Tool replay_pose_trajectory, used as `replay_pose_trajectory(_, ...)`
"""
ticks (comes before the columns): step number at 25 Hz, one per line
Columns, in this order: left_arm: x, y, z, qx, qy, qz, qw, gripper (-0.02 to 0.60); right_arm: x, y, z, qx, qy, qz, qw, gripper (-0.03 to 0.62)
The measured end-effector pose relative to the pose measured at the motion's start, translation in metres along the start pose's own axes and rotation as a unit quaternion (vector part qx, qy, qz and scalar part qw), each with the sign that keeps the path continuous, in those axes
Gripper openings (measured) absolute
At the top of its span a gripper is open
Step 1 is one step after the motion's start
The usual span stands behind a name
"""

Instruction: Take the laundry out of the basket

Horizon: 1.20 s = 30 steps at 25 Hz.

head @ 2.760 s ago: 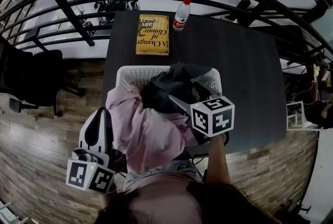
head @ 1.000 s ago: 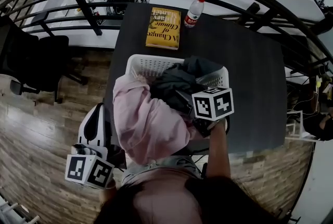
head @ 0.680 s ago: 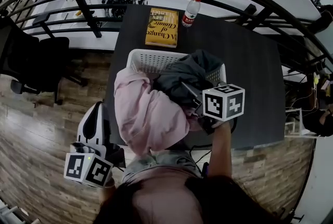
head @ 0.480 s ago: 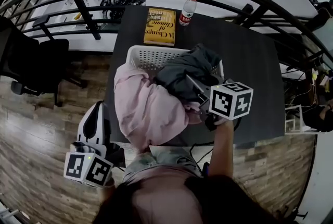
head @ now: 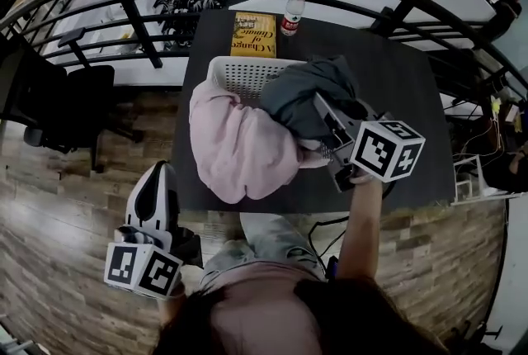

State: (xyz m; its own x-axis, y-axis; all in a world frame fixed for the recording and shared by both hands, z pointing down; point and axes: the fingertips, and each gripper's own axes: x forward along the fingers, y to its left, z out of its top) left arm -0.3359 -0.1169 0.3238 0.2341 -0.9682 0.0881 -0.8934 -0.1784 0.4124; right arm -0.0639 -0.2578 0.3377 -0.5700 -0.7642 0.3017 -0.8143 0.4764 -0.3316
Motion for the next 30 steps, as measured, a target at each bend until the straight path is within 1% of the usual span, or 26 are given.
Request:
replay_pose_trajectory(6,-0.041,-0.005,0.000,0.002,-0.001,-0.003,1.0000,0.000,-0.041,0.008,0.026,0.021,-0.059,-0.012,0.998,0.149)
replay_pose_trajectory(9,-0.054,-0.011,-0.001,0.007,0.006,-0.009,0.9999,0.000,-0.056,0.003,0.034,0.041,-0.084,-0.019,0.995,0.149)
replay_pose_trajectory(14,-0.063,-0.017,-0.001,0.015,0.004,-0.005,0.9999,0.000,-0.076,-0.003,0.048,0.073,-0.120,-0.012,0.990,0.149)
replay_pose_trajectory(16,-0.061,-0.024,-0.002,0.019,-0.001,-0.004,0.9998,0.000,-0.082,-0.006,0.055,0.077,-0.130,-0.001,0.988,0.149)
replay_pose_trajectory(20,-0.047,-0.046,-0.004,0.030,-0.014,-0.003,0.9994,0.000,-0.092,-0.002,0.077,0.059,-0.153,0.047,0.985,0.147)
replay_pose_trajectory(26,-0.016,-0.099,-0.014,0.032,-0.025,-0.015,0.9991,0.000,-0.119,-0.024,0.102,0.055,-0.169,0.078,0.981,0.146)
replay_pose_trajectory(30,0.000,-0.133,-0.029,0.033,-0.023,-0.016,0.9991,0.000,-0.141,-0.043,0.120,0.055,-0.183,0.098,0.977,0.146)
